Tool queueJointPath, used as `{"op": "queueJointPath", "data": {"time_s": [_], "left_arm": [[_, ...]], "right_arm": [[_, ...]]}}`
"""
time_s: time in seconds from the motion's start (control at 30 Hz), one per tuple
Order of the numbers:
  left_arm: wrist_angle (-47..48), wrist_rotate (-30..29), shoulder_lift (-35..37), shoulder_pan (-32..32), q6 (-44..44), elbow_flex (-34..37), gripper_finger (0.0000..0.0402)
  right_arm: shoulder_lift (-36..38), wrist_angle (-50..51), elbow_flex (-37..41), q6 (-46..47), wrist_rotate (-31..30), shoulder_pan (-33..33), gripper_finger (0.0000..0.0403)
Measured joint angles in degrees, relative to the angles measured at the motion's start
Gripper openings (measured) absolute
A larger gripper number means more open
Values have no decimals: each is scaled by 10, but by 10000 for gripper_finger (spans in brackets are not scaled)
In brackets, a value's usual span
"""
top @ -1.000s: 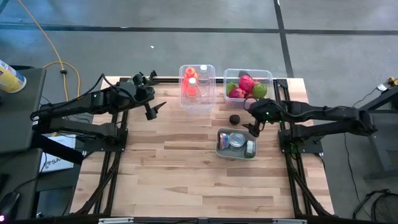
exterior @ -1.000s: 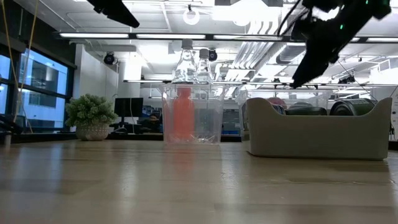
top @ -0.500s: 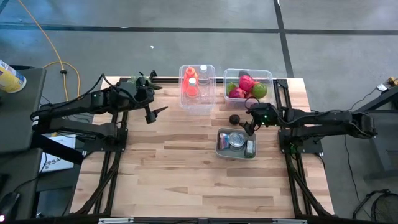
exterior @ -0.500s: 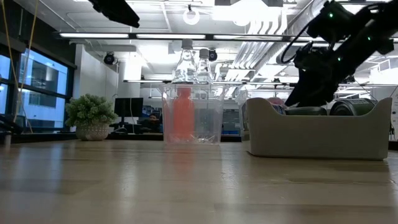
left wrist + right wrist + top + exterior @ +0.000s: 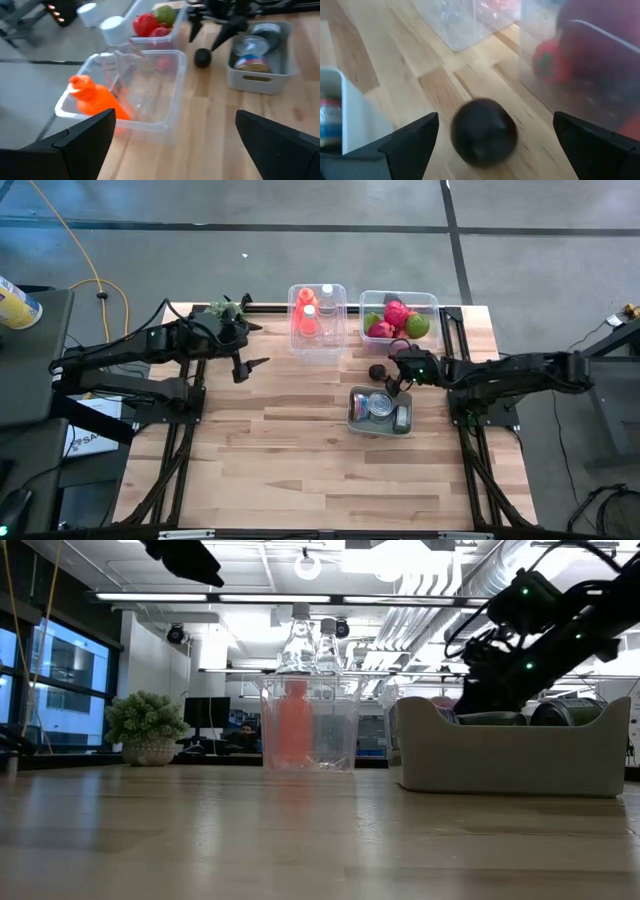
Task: Pick & Place Food Item
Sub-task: Put the plum into the right transparent bin
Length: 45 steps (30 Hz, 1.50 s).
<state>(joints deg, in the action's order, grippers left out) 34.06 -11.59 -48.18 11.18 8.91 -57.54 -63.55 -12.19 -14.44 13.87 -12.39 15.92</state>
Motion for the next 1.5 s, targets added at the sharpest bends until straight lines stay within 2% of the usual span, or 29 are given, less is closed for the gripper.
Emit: {"op": "queueJointPath", "data": {"time_s": [0.13, 0.3, 0.47, 0.57, 0.63, 0.77, 1.0, 1.13, 1.23, 1.4, 1.5], "left_arm": [[10, 33, 0, 0, -13, 0, 400], [31, 46, 0, 0, -28, 0, 400], [47, 46, 0, -9, -30, 0, 400], [48, 46, 0, -18, -32, 0, 400], [48, 46, 0, -23, -32, 0, 400], [46, 45, 0, -27, -29, 0, 400], [28, 38, -1, -27, -8, 0, 400], [21, 38, -1, -27, -7, 0, 400], [19, 38, -1, -27, 2, 0, 400], [17, 38, -9, -26, 7, 0, 400], [17, 38, -16, -26, 2, 0, 400]], "right_arm": [[-57, -63, -1, 4, 4, 0, 382], [-97, -118, -1, 2, 17, 0, 382], [-107, -114, -1, 15, 3, 7, 382], [-106, -104, -3, 105, -16, 18, 382], [-104, -96, -8, 141, -7, 23, 382], [-101, -86, -15, 127, 27, 26, 382], [-100, -44, -15, 117, -11, 31, 378], [-99, -17, -16, 119, -22, 47, 344], [-102, 25, -13, 105, -59, 63, 300], [-100, 48, -15, 108, -52, 88, 222], [-100, 43, -14, 109, -38, 94, 220]]}}
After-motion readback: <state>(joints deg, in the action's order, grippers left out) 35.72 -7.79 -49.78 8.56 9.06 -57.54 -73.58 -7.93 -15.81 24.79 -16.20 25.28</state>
